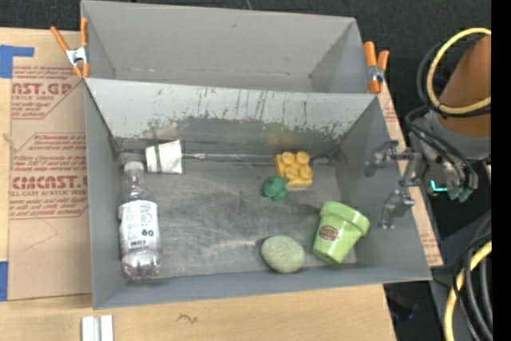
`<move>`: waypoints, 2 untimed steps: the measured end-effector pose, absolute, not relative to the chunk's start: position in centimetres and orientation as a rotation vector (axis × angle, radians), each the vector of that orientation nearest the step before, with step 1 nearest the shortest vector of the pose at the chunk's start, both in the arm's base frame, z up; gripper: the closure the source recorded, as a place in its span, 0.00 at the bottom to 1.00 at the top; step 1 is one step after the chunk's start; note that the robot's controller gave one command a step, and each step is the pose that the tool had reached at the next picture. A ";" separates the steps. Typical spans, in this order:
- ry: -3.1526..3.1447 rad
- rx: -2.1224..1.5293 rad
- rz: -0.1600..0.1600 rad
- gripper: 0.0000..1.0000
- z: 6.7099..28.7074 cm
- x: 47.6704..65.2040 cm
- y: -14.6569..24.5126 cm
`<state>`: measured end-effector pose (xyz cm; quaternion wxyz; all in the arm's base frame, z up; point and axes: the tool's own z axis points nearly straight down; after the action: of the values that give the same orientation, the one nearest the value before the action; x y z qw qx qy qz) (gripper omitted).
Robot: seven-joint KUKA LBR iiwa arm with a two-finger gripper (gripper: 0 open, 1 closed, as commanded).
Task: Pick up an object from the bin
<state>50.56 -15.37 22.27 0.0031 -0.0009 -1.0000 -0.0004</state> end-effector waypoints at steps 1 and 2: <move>-3.143 0.001 0.001 0.00 22.7 50.7 -15.3; -3.137 0.232 0.002 0.00 16.7 50.7 -15.1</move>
Offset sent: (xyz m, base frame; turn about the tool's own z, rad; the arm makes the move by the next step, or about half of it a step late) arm -0.0016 0.0051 -0.1527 -0.3790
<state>50.68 -15.07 16.66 -0.0019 0.0739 -0.9973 0.0006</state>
